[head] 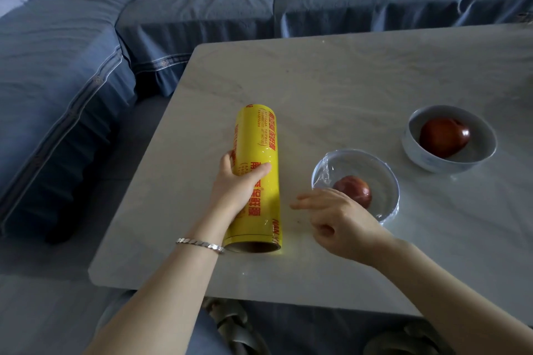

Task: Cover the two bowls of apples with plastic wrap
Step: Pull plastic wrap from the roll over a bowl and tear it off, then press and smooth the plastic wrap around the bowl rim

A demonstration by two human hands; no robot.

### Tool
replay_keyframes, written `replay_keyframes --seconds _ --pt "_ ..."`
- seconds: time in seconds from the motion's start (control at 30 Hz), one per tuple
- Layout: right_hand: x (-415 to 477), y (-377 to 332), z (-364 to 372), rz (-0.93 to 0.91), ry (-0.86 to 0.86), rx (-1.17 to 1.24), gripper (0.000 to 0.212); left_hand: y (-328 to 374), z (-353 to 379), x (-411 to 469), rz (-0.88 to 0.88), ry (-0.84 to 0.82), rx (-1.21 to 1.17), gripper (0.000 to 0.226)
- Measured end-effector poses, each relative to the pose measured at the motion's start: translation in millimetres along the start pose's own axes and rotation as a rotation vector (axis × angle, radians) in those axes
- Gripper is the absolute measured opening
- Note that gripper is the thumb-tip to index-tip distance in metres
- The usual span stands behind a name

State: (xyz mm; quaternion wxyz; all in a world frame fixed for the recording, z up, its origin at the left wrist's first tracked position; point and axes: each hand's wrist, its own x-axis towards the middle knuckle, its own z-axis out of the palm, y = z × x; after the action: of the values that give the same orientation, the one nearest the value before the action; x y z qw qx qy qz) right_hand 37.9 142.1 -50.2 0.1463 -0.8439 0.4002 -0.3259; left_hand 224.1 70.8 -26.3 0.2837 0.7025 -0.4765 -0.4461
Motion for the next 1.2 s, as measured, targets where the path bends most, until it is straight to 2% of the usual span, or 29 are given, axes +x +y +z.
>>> replay_keyframes --seconds 0.13,0.23,0.3,0.37,0.5,0.6,0.73,0.87,1.0,1.07,1.2 --pt "-10 -14 -17 -0.035 -0.144 -0.223 0.005 2 1 -1 -0.015 0.001 0.002 0.078" --pt "0 -24 -28 -0.006 -0.098 -0.277 0.02 1 0 -2 -0.081 -0.011 -0.032 0.075" --pt "8 -28 -34 -0.005 -0.077 -0.367 0.021 2 -2 -3 -0.118 -0.025 -0.084 0.08" --pt "14 -30 -38 -0.011 -0.175 -0.479 0.018 4 -5 -2 -0.142 -0.037 -0.116 0.084" --pt "14 -37 -33 -0.015 -0.384 -0.644 0.015 4 -10 -2 -0.165 -0.024 -0.208 0.063" --pt "16 -47 -36 -0.092 -0.303 -0.71 0.012 6 -16 -4 -0.119 0.046 -0.278 0.046" --pt "30 -58 -56 -0.048 -0.257 -0.745 0.025 18 -26 -2 0.058 0.194 -0.247 0.064" --pt "35 -56 -66 -0.032 -0.234 -0.545 0.019 34 -27 3 0.239 0.304 -0.215 0.09" --pt "34 -25 -76 0.21 -0.189 -0.434 0.028 52 -19 25 0.415 0.4 -0.165 0.106" --pt "21 4 -84 0.452 -0.196 -0.452 0.024 60 -12 39 0.473 0.45 -0.152 0.105" --pt "-13 47 -85 0.956 -0.033 -0.277 0.032 72 1 63 0.511 0.512 -0.199 0.106"
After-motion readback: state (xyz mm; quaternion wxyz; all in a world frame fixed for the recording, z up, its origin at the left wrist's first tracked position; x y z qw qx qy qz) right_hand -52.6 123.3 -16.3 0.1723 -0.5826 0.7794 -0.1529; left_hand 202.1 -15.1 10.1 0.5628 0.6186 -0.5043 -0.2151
